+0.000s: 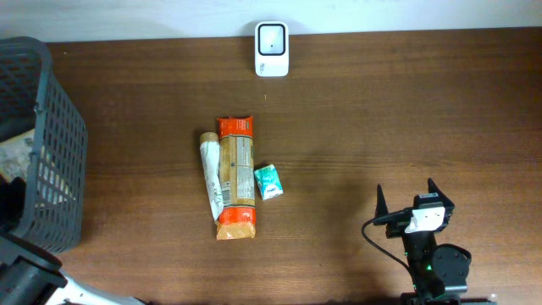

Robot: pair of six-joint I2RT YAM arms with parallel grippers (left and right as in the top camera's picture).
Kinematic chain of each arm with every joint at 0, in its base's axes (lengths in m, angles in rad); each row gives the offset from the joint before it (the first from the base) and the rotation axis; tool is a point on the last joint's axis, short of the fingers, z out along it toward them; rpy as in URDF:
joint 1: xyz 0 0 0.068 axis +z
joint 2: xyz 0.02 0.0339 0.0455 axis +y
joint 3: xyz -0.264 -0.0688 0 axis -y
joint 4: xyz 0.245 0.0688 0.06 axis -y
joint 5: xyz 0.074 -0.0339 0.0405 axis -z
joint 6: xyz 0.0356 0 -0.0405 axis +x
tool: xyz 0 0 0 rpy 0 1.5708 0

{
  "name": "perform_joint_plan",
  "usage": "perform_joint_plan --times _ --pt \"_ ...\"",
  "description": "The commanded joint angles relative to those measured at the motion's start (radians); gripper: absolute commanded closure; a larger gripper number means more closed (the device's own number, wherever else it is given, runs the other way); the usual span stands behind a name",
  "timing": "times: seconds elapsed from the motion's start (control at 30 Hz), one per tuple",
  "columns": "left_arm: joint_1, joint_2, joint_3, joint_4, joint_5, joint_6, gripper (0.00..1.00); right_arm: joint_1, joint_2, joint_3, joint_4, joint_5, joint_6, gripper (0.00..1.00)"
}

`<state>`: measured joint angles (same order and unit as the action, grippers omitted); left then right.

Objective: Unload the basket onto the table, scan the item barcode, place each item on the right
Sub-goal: 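Reach the left gripper into the basket and grasp the white-yellow printed bag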

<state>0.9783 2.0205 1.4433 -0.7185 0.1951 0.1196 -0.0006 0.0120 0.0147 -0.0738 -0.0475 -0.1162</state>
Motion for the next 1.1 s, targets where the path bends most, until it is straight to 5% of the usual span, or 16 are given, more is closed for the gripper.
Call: perform_joint_plan --times 0.0,0.13,0.17,0.23,0.47,0.7,1.07 --pt "0.006 0.030 -0.035 0.024 0.008 0.009 0.23 -0.006 -0.005 -0.009 0.002 -0.005 -0.003 0.02" --pt "0.006 0.030 -0.035 0.040 0.008 0.009 0.55 -0.006 -0.005 -0.009 0.002 -0.005 -0.003 0.01" --pt "0.006 0.030 -0.035 0.046 0.009 0.009 0.75 -0.006 -0.005 -0.009 0.002 -0.005 -0.003 0.01" --pt "0.006 0.029 -0.034 0.053 0.011 0.009 1.00 -0.006 -0.005 -0.009 0.002 -0.005 -0.003 0.01" --pt "0.006 -0.052 0.077 -0.024 0.106 0.008 1.00 -0.006 -0.005 -0.009 0.002 -0.005 -0.003 0.01" --pt "0.006 -0.357 0.236 -0.047 0.176 -0.135 1.00 -0.006 -0.005 -0.009 0.002 -0.005 -0.003 0.01" --pt "0.000 -0.662 0.243 0.040 0.299 -0.248 1.00 -0.006 -0.005 -0.009 0.002 -0.005 -0.003 0.01"
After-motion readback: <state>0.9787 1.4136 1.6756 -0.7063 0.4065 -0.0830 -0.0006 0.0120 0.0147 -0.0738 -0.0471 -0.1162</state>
